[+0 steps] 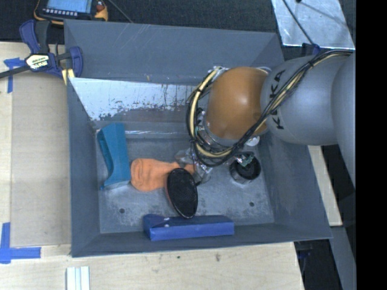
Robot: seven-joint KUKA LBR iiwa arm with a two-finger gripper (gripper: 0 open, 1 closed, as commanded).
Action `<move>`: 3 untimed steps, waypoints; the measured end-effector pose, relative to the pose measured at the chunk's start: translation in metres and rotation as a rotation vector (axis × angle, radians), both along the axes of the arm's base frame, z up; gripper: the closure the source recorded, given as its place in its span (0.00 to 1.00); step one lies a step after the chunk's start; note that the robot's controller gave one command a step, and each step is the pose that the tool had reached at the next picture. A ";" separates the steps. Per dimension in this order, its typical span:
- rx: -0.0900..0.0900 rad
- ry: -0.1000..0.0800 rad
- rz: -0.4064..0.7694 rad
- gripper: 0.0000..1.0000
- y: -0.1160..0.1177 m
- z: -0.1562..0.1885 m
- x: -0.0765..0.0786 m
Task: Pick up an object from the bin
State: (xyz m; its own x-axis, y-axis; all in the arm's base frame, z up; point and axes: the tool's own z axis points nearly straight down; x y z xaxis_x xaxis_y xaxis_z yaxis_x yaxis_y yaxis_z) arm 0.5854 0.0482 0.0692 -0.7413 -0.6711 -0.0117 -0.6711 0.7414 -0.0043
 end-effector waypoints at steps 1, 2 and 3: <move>-0.003 0.004 0.041 1.00 -0.010 0.005 -0.001; -0.006 0.006 -0.013 1.00 0.036 0.004 -0.023; -0.005 0.010 0.091 1.00 0.029 0.039 -0.052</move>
Offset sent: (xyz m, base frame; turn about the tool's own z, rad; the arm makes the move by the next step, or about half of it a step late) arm -0.0347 0.0600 0.0008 0.0236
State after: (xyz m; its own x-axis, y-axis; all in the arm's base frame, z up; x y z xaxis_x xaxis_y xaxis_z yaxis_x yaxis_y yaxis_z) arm 0.5337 0.0770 0.1077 -0.6772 -0.7358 -0.0008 -0.7358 0.6772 -0.0009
